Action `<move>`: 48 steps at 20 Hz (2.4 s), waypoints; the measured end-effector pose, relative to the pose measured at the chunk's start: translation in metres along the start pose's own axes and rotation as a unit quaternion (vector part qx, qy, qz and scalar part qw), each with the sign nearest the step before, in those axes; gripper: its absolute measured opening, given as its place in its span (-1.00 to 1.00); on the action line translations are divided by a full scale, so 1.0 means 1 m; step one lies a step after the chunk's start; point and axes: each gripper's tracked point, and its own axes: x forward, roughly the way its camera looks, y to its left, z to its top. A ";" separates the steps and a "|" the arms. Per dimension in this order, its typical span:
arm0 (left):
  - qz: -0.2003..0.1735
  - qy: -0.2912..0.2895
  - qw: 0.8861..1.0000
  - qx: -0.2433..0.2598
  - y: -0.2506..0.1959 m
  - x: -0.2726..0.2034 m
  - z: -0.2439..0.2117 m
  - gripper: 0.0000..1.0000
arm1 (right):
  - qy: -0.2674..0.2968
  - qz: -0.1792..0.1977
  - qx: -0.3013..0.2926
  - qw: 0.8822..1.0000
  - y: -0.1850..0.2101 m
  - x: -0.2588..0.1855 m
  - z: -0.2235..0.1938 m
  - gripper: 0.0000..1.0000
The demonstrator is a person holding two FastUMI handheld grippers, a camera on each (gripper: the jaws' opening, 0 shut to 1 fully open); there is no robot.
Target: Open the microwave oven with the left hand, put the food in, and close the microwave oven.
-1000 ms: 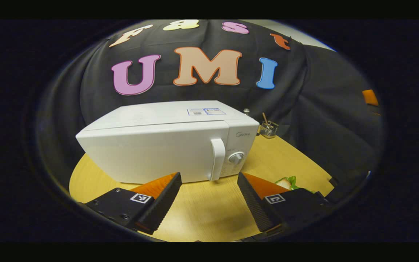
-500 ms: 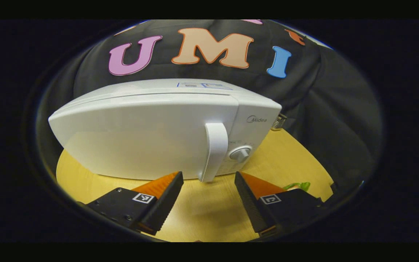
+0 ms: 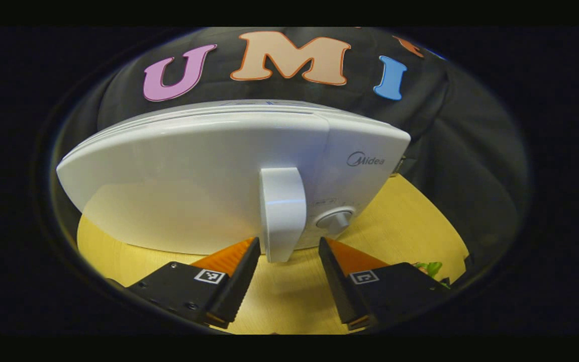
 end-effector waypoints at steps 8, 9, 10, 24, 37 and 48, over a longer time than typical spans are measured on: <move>0.023 0.013 0.999 -0.022 0.014 0.008 -0.002 -0.39 | 0.010 0.014 0.002 1.000 0.001 0.002 -0.007 0.87; 0.022 0.017 0.999 -0.020 0.013 0.006 -0.004 -0.40 | 0.011 0.017 0.002 1.000 0.003 0.001 -0.009 0.87; 0.022 0.015 1.000 -0.012 0.014 0.007 -0.003 -0.43 | 0.012 0.021 0.003 1.000 0.005 0.000 -0.010 0.87; -0.001 0.000 1.000 0.016 0.012 0.003 -0.006 -0.76 | 0.026 0.051 0.014 0.998 0.022 -0.028 -0.034 0.99; -0.018 0.000 1.000 0.019 0.022 -0.087 -0.072 -0.75 | 0.054 0.071 -0.010 0.996 0.028 -0.013 -0.056 0.89; 0.045 0.015 0.999 0.003 0.054 -0.141 -0.113 -0.54 | 0.074 0.144 -0.020 0.987 0.048 -0.001 -0.073 0.89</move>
